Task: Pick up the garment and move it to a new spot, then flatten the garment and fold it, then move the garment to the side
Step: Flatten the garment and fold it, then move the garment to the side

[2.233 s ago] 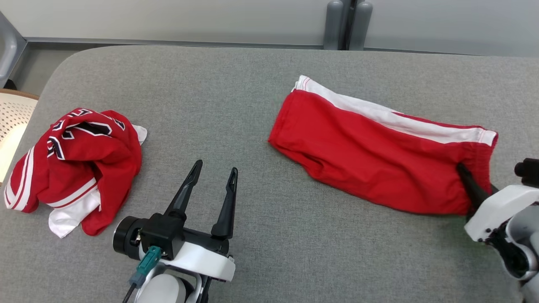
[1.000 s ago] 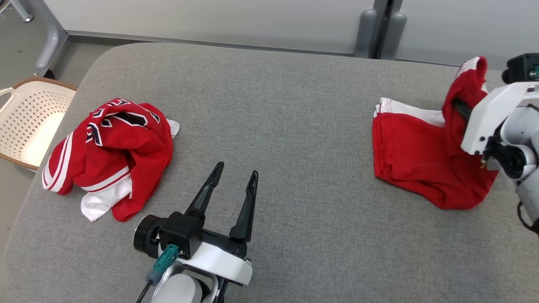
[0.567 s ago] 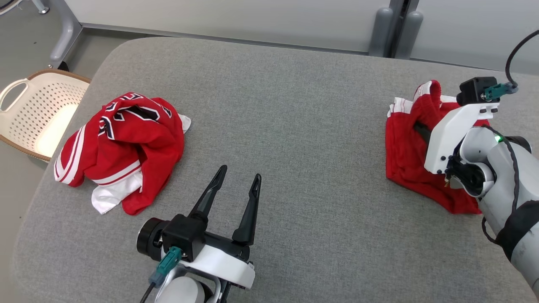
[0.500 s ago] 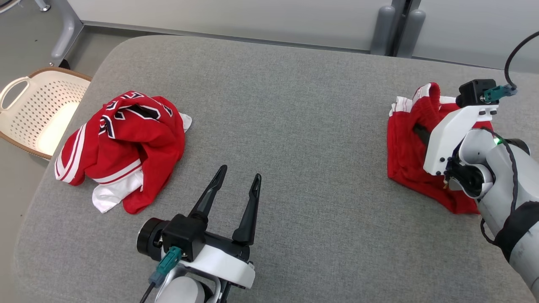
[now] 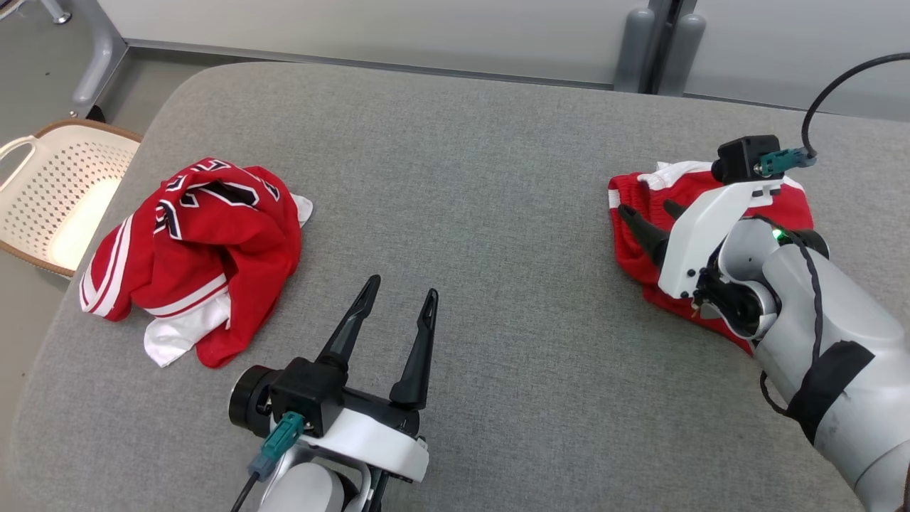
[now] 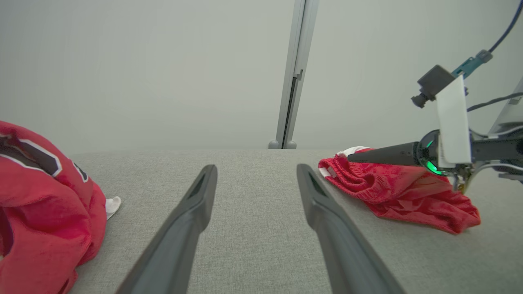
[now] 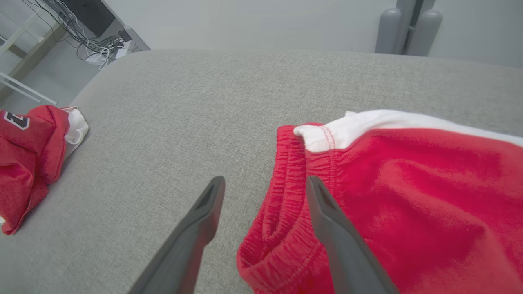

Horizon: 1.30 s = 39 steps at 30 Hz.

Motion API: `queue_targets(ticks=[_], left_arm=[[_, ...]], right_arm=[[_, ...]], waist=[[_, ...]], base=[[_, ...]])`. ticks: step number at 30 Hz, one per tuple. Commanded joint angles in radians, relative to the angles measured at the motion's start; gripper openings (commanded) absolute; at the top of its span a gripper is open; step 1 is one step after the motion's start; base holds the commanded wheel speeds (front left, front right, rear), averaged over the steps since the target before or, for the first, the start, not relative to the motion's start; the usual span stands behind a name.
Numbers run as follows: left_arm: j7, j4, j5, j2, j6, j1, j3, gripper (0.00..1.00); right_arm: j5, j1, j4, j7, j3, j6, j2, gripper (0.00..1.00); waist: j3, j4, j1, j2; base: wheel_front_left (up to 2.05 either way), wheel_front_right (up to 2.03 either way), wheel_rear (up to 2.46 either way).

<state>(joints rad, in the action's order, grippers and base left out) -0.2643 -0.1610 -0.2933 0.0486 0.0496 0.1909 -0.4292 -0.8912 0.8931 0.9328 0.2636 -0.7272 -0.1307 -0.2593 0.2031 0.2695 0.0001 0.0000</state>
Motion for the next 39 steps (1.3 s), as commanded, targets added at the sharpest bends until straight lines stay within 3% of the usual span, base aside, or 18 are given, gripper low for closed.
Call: queue_targets(ticks=[1, 9, 15, 20, 24, 30, 39], left_arm=[[0.0, 0.0, -0.001, 0.004, 0.004, 0.005, 0.008, 1.0], [0.0, 0.009, 0.021, 0.004, -0.01, -0.007, 0.043, 1.0], [0.0, 0.037, 0.014, 0.004, -0.009, 0.007, 0.074, 1.0], [0.0, 0.053, 0.024, 0.004, -0.007, 0.021, 0.095, 1.0], [0.0, 0.073, 0.022, 0.004, 0.008, 0.021, 0.115, 1.0], [0.0, 0.108, -0.008, 0.004, 0.032, -0.003, 0.128, 1.0], [0.0, 0.125, 0.026, 0.004, 0.039, -0.037, 0.133, 1.0]], right_arm=[[-0.002, 0.015, -0.008, -0.011, -0.005, 0.0, -0.012, 1.0], [0.086, 0.08, -0.051, -0.123, -0.062, 0.0, -0.103, 1.0], [0.228, 0.06, -0.119, -0.317, -0.125, 0.0, -0.211, 1.0], [0.311, -0.007, -0.145, -0.483, -0.072, 0.0, -0.263, 1.0], [0.384, -0.109, -0.19, -0.528, 0.046, 0.0, -0.254, 1.0], [0.595, -0.36, -0.443, -0.53, 0.382, 0.0, -0.185, 1.0], [0.769, -0.609, -0.618, -0.53, 0.583, 0.0, -0.052, 1.0]], waist=[[-0.009, -0.01, -0.0001, 0.0], [-0.051, -0.078, -0.0001, 0.0], [-0.064, -0.124, -0.0001, 0.0], [-0.066, -0.154, -0.0001, 0.0], [-0.063, -0.176, -0.0001, 0.0], [-0.054, -0.194, -0.0001, 0.0], [-0.047, -0.198, -0.0001, 0.0]], base=[[0.0, 0.0, 0.0], [0.0, 0.0, 0.0], [0.0, 0.0, 0.0], [0.0, 0.0, 0.0], [0.0, 0.0, 0.0], [0.0, 0.0, 0.0], [0.0, 0.0, 0.0]])
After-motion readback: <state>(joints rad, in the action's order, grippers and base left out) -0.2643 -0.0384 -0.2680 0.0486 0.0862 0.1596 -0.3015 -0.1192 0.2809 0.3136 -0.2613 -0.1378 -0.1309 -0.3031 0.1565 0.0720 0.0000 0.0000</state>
